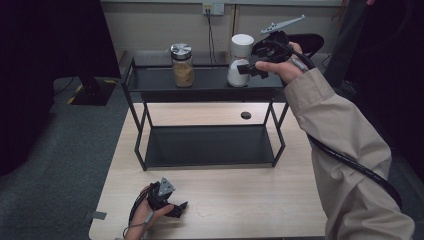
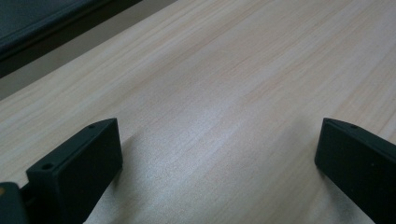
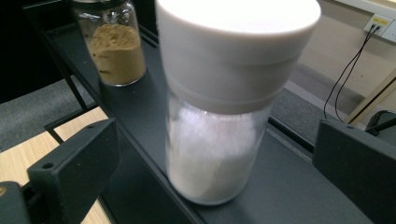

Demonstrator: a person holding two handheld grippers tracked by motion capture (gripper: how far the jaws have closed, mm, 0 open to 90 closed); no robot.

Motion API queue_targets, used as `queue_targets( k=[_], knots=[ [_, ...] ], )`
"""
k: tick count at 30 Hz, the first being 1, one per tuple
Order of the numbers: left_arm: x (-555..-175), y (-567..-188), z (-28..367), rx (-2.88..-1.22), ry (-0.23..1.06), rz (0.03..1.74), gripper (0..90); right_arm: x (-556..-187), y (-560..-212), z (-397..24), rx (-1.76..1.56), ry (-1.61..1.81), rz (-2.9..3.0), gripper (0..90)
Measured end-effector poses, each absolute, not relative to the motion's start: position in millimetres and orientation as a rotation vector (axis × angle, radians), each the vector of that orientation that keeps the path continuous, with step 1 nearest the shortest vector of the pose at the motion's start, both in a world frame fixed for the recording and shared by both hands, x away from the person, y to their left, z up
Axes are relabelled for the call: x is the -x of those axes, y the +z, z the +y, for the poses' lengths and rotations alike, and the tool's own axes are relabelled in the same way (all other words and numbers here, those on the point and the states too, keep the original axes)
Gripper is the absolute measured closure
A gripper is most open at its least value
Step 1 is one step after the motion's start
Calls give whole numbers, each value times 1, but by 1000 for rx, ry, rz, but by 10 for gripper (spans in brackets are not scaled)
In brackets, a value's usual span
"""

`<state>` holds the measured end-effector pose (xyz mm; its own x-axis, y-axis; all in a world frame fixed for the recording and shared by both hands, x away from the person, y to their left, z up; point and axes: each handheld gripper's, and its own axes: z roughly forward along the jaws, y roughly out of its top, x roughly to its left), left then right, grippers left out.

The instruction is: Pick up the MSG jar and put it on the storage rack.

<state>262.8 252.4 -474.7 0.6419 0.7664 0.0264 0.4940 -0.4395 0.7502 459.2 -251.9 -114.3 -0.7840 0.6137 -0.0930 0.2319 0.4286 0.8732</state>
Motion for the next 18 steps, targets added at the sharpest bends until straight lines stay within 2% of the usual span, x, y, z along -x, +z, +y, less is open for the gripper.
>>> queue_targets(
  k=[18],
  knots=[
    [-263, -475, 252, -2123, 478, 980, 0, -425, -145, -281, -651, 1359, 2316, 4]
  ],
)
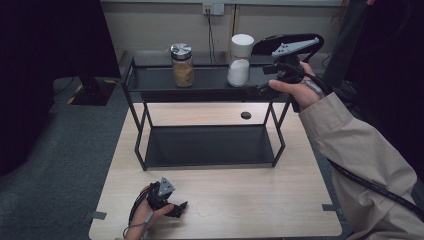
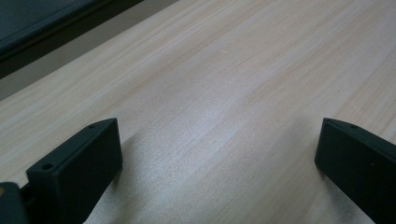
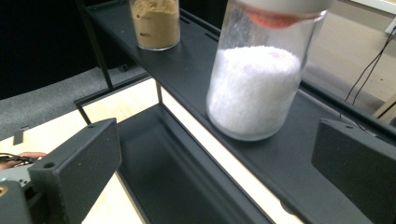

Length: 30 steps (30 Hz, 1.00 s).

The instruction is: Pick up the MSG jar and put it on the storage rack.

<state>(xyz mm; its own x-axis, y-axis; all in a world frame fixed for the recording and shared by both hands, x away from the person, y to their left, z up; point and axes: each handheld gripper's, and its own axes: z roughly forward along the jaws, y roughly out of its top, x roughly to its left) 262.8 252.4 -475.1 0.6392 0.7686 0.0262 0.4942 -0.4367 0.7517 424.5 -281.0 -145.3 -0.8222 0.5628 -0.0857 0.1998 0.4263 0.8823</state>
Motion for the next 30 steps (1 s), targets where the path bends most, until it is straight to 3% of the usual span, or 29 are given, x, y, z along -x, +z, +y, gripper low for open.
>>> queue_targets(
  k=[30],
  knots=[
    [-263, -475, 252, -2121, 479, 981, 0, -377, -219, -328, -592, 1434, 2325, 2]
  ],
)
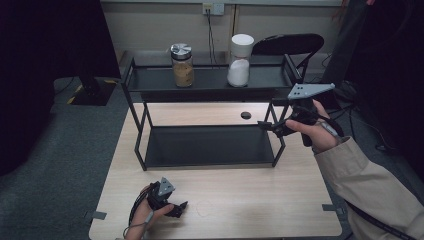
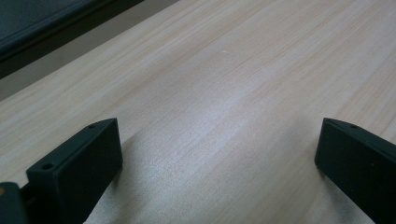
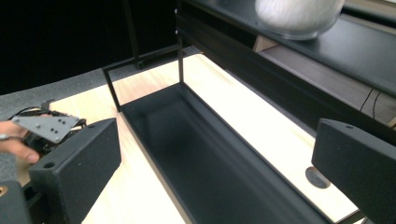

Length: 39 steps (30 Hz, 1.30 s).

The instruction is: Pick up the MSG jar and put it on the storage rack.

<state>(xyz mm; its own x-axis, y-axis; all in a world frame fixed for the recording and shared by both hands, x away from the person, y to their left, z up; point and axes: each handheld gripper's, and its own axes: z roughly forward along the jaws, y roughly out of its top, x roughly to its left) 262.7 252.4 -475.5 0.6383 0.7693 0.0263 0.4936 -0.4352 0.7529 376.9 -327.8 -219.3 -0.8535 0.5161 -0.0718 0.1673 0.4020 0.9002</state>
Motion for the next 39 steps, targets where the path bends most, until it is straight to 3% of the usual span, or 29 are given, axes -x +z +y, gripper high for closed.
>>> queue_targets(
  k=[17, 39],
  knots=[
    [-263, -475, 252, -2126, 479, 979, 0, -357, -255, -367, -641, 1480, 2323, 2],
    [-263, -475, 253, -2126, 479, 978, 0, -342, -295, -385, -663, 1517, 2346, 5]
  ],
)
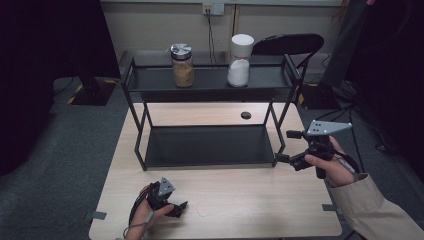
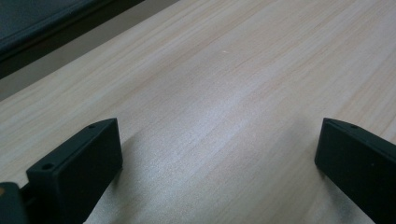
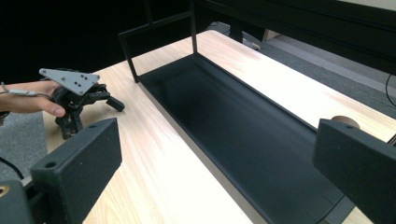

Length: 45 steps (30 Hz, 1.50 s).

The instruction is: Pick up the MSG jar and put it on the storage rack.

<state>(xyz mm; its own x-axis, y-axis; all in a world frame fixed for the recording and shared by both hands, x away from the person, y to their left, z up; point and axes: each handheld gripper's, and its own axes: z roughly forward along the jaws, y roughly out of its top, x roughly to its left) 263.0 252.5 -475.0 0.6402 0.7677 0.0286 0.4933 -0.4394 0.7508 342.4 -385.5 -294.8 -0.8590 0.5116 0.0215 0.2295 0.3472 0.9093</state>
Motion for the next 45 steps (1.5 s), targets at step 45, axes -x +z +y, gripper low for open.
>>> queue_targets(
  k=[45],
  knots=[
    [-263, -475, 252, -2125, 480, 979, 0, -322, -370, -396, -671, 1497, 2399, 9]
  ],
)
